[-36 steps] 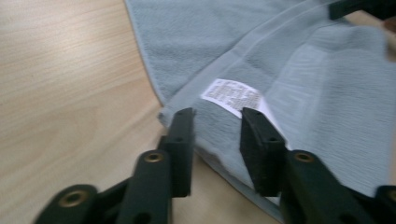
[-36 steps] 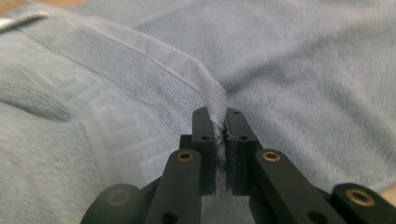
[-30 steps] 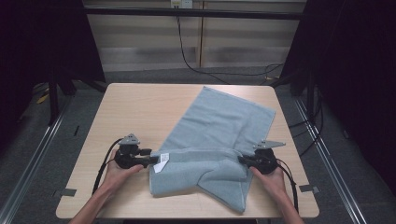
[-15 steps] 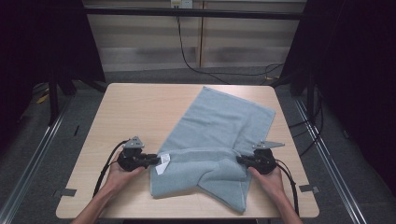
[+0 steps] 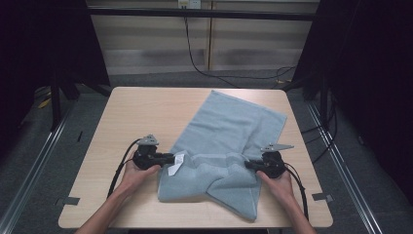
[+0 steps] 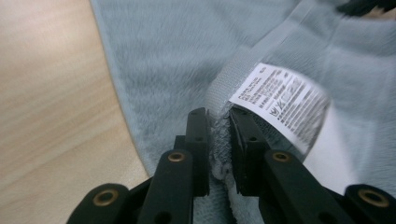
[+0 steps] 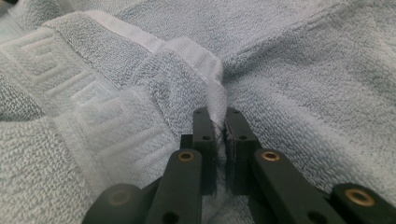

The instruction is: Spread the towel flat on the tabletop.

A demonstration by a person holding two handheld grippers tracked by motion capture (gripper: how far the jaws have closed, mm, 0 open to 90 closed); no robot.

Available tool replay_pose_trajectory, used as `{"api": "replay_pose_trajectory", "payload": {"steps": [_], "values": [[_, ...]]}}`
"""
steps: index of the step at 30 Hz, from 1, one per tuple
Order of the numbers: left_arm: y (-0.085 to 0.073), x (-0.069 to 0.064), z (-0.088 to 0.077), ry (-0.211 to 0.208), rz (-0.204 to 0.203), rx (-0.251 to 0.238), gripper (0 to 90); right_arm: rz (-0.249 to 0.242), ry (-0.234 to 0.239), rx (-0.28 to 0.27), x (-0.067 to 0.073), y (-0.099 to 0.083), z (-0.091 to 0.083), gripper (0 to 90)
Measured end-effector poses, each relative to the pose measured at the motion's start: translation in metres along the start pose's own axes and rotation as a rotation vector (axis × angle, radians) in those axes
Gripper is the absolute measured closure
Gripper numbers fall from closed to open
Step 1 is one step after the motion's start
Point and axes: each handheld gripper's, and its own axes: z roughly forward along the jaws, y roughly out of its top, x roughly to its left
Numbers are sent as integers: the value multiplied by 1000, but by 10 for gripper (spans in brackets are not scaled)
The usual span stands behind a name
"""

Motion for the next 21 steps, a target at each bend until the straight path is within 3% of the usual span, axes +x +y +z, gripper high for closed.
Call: {"api": "replay_pose_trajectory", "payload": {"steps": [4,10,14,17,19,21], "values": [[-3,-1,-5,15,12,18,789,8,-1,-2,-5,8,7,855],[-22,-10,-25,-4,22,30,792,1,-16,1,-11,28,28,856],[-36,-14,-40,-22,-3,25,795,-21,-22,17,-8,45,46,856],[-41,-13,-48,-4,-6,26,799,-35,-20,22,-3,54,57,857],[-40,-10,-52,6,-18,8,800,-42,-5,26,1,58,61,856],[-36,-6,-61,12,-36,-42,801,-50,-4,19,3,61,55,856]]}}
